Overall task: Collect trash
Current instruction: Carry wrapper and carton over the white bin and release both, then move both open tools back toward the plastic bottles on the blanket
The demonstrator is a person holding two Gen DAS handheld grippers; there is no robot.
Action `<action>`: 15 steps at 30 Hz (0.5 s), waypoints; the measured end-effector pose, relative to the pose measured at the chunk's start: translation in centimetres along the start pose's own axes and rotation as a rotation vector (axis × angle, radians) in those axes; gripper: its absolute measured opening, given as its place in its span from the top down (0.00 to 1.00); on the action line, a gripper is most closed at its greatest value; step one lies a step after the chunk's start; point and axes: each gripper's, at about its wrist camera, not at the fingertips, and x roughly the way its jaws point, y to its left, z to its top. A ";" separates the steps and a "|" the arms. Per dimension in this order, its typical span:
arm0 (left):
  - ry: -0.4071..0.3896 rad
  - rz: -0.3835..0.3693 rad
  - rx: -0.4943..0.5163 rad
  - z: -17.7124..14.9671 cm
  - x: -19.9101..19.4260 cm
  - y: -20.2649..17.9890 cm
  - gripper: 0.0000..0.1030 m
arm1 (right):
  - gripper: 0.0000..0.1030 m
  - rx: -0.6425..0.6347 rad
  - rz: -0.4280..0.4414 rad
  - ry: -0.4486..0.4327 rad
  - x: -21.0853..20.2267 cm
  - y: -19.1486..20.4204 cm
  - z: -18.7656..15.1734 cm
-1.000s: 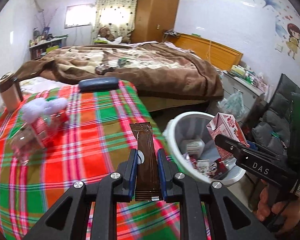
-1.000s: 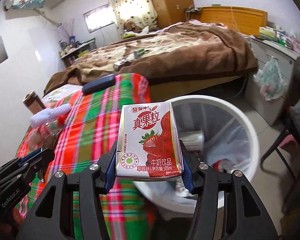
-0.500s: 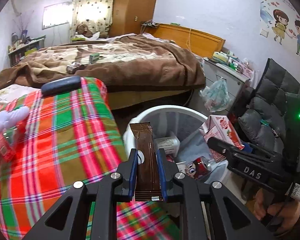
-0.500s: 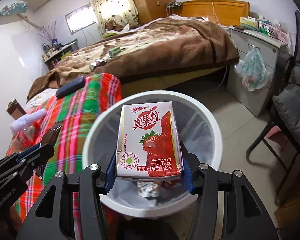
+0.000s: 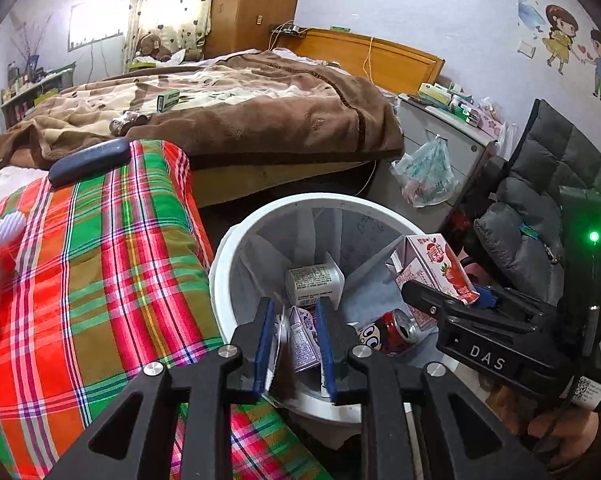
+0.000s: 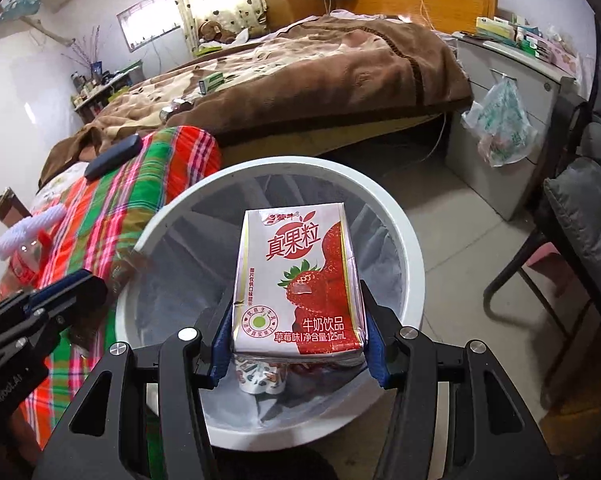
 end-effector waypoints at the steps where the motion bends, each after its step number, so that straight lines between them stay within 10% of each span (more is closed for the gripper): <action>1: -0.002 -0.002 -0.006 0.0 0.0 0.2 0.62 | 0.46 -0.002 -0.003 0.002 0.0 0.0 0.0; 15: -0.037 0.019 -0.030 -0.7 -2.3 1.2 0.44 | 0.39 0.002 -0.014 -0.028 -0.9 0.4 -0.2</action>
